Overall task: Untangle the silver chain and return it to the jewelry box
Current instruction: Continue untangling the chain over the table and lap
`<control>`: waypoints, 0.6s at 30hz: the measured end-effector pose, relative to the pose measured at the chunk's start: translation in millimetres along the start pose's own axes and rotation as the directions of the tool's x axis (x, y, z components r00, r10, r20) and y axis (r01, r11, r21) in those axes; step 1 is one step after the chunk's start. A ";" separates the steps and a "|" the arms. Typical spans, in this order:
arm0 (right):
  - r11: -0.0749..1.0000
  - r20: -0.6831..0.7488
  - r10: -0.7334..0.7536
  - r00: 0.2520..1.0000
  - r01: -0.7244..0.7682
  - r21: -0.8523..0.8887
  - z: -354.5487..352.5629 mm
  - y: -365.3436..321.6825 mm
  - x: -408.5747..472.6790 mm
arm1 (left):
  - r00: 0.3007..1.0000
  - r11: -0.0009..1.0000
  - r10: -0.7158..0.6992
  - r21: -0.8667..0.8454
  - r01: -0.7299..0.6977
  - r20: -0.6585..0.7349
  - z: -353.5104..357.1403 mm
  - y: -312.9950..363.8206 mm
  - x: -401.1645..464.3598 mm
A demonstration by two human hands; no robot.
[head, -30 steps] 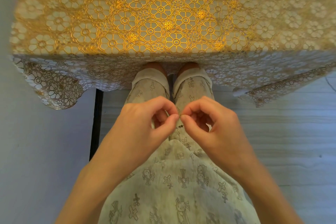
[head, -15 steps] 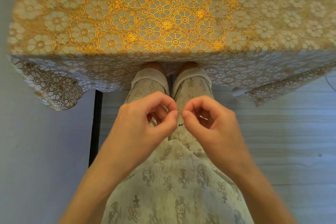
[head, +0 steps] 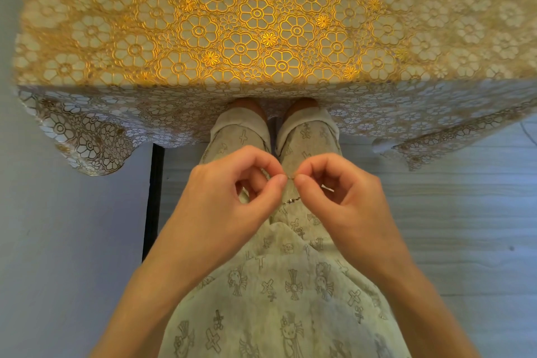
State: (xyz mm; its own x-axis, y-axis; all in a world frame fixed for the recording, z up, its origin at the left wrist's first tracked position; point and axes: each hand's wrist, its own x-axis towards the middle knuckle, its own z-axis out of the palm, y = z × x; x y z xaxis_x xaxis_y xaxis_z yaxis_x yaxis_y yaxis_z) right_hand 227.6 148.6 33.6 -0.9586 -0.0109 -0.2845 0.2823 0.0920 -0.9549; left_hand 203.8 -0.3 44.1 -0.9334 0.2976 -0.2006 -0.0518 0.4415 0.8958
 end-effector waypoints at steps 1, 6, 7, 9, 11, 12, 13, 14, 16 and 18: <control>1.000 0.002 0.000 1.000 0.000 0.002 0.0 0.1 0.1 | 1.000 1.000 0.007 0.003 -0.007 0.006 0.3 -0.6 -0.1; 1.000 0.022 0.010 1.000 -0.010 0.003 -0.2 -2.3 0.4 | 0.999 0.996 0.033 0.080 -0.033 0.000 1.0 -3.6 0.1; 1.000 0.028 0.009 1.000 -0.009 0.000 -0.2 -2.6 0.4 | 0.999 0.996 0.035 0.079 -0.034 -0.004 0.8 -3.4 0.2; 1.000 0.035 0.012 0.999 -0.013 0.006 -0.4 -2.8 0.4 | 0.999 0.998 0.033 0.063 -0.032 -0.008 0.0 -2.3 0.6; 1.000 0.037 0.017 0.999 -0.018 0.015 -0.5 -3.2 0.2 | 1.000 0.999 0.026 0.045 -0.025 -0.008 -0.6 -1.8 1.0; 1.000 0.036 0.017 0.999 -0.018 0.014 -0.5 -3.6 0.2 | 1.000 0.999 0.024 0.039 -0.023 -0.005 -0.7 -1.8 1.3; 1.000 0.030 0.014 0.999 -0.014 0.010 -0.5 -3.6 0.3 | 1.000 0.999 0.025 0.041 -0.025 -0.002 -0.6 -2.3 1.2; 1.000 0.021 0.011 1.000 -0.011 0.007 -0.3 -3.5 0.5 | 1.000 0.998 0.029 0.051 -0.029 -0.002 -0.1 -2.6 1.2; 1.000 -0.008 -0.001 1.000 0.001 0.009 -0.2 -2.8 0.9 | 0.999 0.996 0.038 0.081 -0.036 -0.014 1.1 -3.2 1.1; 1.000 -0.034 -0.011 0.999 0.012 0.015 -0.5 -2.2 1.0 | 0.999 0.996 0.030 0.083 -0.027 -0.035 1.6 -3.1 1.4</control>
State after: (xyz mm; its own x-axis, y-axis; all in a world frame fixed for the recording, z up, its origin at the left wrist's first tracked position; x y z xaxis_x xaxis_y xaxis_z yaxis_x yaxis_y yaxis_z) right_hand 226.0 148.8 35.5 -0.9624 0.0222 -0.2706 0.2715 0.0767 -0.9594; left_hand 203.2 0.1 40.5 -0.9462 0.2814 -0.1597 0.0031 0.5016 0.8651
